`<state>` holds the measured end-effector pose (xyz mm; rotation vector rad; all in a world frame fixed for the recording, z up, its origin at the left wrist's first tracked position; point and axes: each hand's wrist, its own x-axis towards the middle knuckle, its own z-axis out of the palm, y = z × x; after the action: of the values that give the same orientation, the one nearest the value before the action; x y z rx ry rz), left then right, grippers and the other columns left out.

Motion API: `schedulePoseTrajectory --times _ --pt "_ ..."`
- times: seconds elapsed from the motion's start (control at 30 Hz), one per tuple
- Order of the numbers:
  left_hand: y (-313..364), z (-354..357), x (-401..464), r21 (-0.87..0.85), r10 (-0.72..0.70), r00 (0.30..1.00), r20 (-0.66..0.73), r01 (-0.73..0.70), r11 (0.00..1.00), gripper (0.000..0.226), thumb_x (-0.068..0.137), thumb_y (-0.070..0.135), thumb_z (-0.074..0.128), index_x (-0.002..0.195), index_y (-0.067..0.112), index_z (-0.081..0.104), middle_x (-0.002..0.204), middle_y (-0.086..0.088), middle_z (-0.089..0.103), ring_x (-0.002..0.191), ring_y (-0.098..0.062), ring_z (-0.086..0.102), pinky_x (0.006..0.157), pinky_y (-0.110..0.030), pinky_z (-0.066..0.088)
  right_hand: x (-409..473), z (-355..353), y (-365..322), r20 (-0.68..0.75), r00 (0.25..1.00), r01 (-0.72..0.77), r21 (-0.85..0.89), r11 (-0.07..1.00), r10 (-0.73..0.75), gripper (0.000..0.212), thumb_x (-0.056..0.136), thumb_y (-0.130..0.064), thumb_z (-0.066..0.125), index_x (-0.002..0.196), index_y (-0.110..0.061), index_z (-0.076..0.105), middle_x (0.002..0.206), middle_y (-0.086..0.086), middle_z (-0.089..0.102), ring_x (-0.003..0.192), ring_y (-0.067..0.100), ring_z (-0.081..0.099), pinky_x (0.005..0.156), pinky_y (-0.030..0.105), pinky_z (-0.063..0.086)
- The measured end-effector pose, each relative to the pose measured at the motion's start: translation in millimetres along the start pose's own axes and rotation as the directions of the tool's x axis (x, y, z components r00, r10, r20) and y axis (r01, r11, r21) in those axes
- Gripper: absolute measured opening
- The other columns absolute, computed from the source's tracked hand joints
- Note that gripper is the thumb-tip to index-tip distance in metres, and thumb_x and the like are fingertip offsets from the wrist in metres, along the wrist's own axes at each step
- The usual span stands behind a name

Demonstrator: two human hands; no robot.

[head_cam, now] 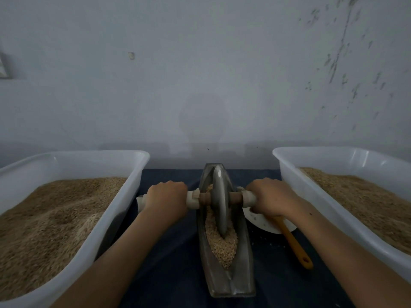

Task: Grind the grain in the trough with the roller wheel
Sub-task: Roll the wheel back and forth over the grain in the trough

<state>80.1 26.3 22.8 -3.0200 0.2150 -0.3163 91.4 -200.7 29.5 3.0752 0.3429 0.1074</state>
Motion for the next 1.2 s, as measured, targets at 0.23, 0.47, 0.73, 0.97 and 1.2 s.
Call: schedulePoseTrajectory --times 0.23,0.47,0.73,0.97,1.2 --pt "6.5 6.0 -1.6 0.039 -0.017 0.978 -0.206 0.026 0.999 0.016 0.092 0.031 0.051 0.103 0.021 0.047 0.1 0.002 0.061 0.089 -0.018 0.06 0.067 -0.028 0.036 2.6 16.6 0.5 -0.282 0.959 -0.009 -0.001 1.0 0.009 0.014 0.088 -0.02 0.053 0.08 -0.029 0.047 0.086 -0.005 0.063 0.08 0.019 0.06 0.062 0.03 0.033" --pt "0.3 -4.9 -1.8 0.044 -0.008 0.998 0.056 0.005 0.999 0.022 0.086 0.031 0.057 0.103 0.018 0.057 0.093 0.001 0.059 0.085 -0.017 0.058 0.073 -0.028 0.043 -3.9 -9.0 0.4 0.103 0.994 0.047 0.003 0.999 -0.047 0.02 0.082 -0.025 0.068 0.101 -0.026 0.061 0.088 -0.003 0.059 0.082 0.017 0.058 0.066 0.029 0.041" --pt "-0.1 -3.6 0.1 0.035 -0.016 0.998 0.056 0.014 0.999 0.016 0.085 0.032 0.058 0.094 0.019 0.054 0.089 0.003 0.058 0.08 -0.017 0.055 0.071 -0.028 0.042 -2.0 -5.3 1.4 0.104 0.994 0.035 0.036 0.999 -0.039 0.013 0.084 -0.023 0.065 0.095 -0.028 0.06 0.088 -0.003 0.061 0.082 0.017 0.06 0.066 0.029 0.042" --pt "-1.1 9.2 1.1 -0.064 -0.049 0.992 -0.113 0.042 0.997 0.012 0.09 0.032 0.053 0.089 0.022 0.046 0.095 0.001 0.062 0.086 -0.02 0.06 0.07 -0.03 0.042 4.9 14.7 -1.8 -0.341 0.937 0.04 -0.103 0.994 -0.073 0.02 0.09 -0.022 0.05 0.077 -0.029 0.037 0.075 -0.008 0.048 0.07 0.019 0.048 0.061 0.031 0.029" --pt "-2.8 -1.2 2.3 -0.004 0.013 0.998 0.055 -0.013 1.0 0.015 0.085 0.028 0.058 0.097 0.017 0.057 0.093 0.0 0.062 0.086 -0.018 0.06 0.074 -0.029 0.047 -0.2 -3.3 3.7 -0.007 0.996 0.088 -0.007 0.996 -0.088 0.014 0.083 -0.024 0.064 0.086 -0.031 0.053 0.083 -0.006 0.056 0.078 0.016 0.056 0.063 0.028 0.039"
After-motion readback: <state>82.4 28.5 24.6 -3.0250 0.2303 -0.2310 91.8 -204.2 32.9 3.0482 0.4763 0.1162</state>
